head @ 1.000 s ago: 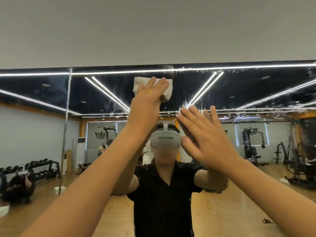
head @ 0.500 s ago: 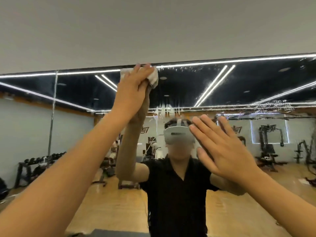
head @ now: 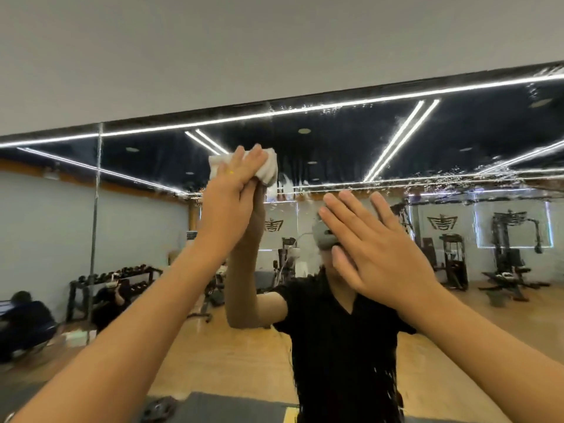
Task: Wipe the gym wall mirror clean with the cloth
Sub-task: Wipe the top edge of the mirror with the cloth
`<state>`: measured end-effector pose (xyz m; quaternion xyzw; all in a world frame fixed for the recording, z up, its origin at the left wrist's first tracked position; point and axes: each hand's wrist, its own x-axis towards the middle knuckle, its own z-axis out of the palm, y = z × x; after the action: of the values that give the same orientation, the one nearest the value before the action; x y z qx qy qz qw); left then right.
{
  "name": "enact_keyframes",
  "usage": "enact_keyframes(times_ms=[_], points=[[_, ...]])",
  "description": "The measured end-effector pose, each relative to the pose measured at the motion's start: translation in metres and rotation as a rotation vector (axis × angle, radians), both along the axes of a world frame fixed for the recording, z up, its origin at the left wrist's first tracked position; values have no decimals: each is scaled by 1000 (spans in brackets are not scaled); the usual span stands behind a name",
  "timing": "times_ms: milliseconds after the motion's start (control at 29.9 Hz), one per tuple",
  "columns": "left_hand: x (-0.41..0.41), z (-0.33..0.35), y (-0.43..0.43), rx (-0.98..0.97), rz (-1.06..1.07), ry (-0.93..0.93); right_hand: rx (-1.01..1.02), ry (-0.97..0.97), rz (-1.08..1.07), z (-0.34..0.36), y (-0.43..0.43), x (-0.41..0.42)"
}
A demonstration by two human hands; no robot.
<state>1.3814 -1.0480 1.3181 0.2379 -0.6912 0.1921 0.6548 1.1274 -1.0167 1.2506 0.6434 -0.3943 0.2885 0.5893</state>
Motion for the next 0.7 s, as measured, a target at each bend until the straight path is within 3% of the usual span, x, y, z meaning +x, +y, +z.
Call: enact_keyframes(times_ms=[167,301,501,702], points=[[-15,55,3,-5,-4,2,2,6,-10,0,-1,0],[-27,38,6,-25,-91,67,14,-3,9,1,1,1],[-18,16,16,-4,-22,36,-7,-187,150,-34,34,-13],[-22,46,16,-24,46,3,54,-177,16,-71,22,-30]])
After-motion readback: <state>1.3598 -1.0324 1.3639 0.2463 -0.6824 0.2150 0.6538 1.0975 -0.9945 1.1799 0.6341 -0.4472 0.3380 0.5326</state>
